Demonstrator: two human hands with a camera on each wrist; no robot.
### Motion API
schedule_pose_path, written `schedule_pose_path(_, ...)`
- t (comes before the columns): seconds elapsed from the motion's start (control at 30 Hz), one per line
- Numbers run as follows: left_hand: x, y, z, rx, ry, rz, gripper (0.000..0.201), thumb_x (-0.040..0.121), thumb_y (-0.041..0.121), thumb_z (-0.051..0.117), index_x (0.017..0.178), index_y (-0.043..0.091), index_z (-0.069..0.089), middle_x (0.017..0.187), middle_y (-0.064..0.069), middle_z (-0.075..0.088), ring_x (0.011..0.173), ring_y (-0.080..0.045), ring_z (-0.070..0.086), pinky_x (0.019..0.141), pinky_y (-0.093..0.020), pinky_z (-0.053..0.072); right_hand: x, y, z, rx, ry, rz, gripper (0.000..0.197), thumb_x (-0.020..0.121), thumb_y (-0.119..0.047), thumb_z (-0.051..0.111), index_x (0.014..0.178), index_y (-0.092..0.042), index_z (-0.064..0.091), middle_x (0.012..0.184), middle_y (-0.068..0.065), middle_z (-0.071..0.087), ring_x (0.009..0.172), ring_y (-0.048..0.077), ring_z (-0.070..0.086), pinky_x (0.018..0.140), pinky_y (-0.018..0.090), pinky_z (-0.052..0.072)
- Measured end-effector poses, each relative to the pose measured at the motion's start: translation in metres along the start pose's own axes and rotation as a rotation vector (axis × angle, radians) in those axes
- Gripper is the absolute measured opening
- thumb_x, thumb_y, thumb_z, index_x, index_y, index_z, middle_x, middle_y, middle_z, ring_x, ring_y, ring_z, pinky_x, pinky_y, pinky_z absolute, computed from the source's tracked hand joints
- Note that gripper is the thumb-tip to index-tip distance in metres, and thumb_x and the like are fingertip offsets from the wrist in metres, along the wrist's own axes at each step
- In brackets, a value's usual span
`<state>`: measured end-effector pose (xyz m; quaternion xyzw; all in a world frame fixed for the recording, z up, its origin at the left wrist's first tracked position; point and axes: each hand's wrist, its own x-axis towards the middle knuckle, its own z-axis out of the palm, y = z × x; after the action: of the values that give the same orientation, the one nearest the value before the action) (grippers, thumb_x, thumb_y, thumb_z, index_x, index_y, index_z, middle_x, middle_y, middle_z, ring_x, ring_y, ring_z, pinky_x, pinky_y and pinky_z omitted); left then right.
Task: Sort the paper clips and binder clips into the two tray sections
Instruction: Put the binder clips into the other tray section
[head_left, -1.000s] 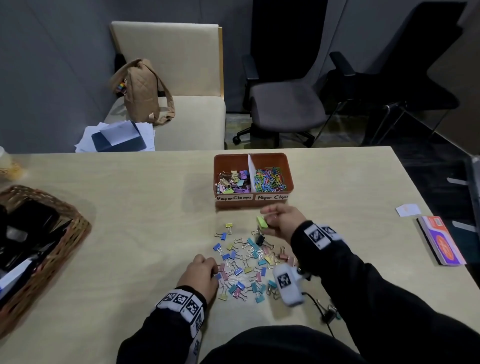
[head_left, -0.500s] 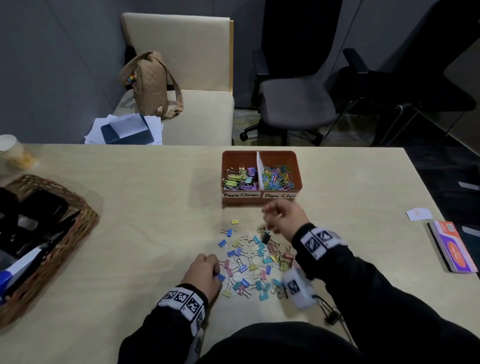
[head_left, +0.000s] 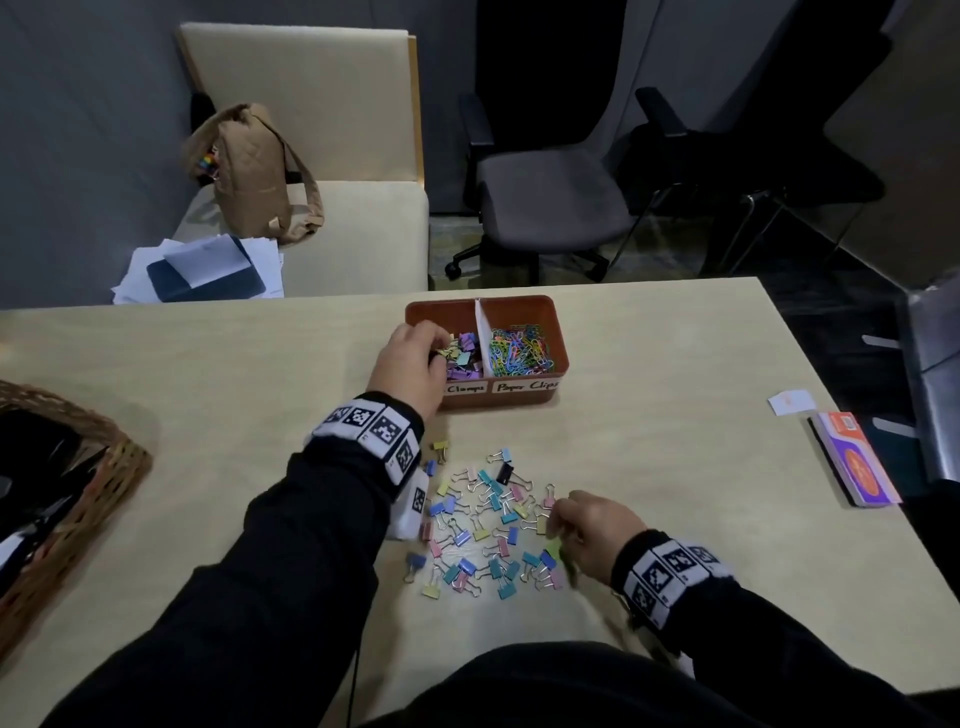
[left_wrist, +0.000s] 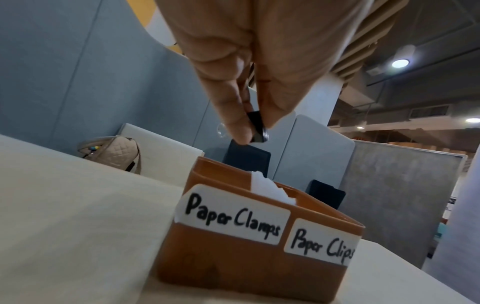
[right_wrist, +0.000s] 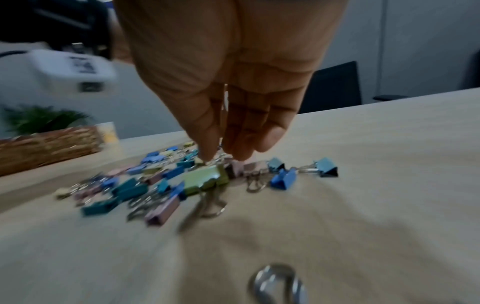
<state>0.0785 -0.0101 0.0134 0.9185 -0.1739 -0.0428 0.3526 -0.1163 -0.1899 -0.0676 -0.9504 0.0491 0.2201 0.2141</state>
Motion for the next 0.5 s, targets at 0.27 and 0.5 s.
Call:
schedule_pose_path(0.27,-0.045,-0.027,0.021,0.051,-0.168,-0.021,0.023,0.092,0.019,0.058,0.114,0.024,0.058,0.111,0.010,0.050,0.077,0.000,0.053,0.075,-0.015,0.045,0.001,-0.013,0.020,-0.133,-0.045,-0.035,0.022,0.092,-0.023,0.056,0.113,-0.017,0.059,0.112,0.001,0.048,0.098,0.020,0.054,0.090,0.034,0.051)
schedule_pose_path(0.5,-0.107,-0.076,0.038,0.249,-0.486,-0.278,0.047,0.084,0.028,0.069,0.126,0.030,0.050,0.126,0.003,0.043,0.101,-0.014,0.053,0.095,-0.029,0.048,0.013,-0.017,0.017,-0.040,-0.024,0.000,0.009,0.085,-0.012,0.054,0.091,-0.019,0.056,0.098,-0.002,0.048,0.087,0.016,0.052,0.080,0.025,0.049)
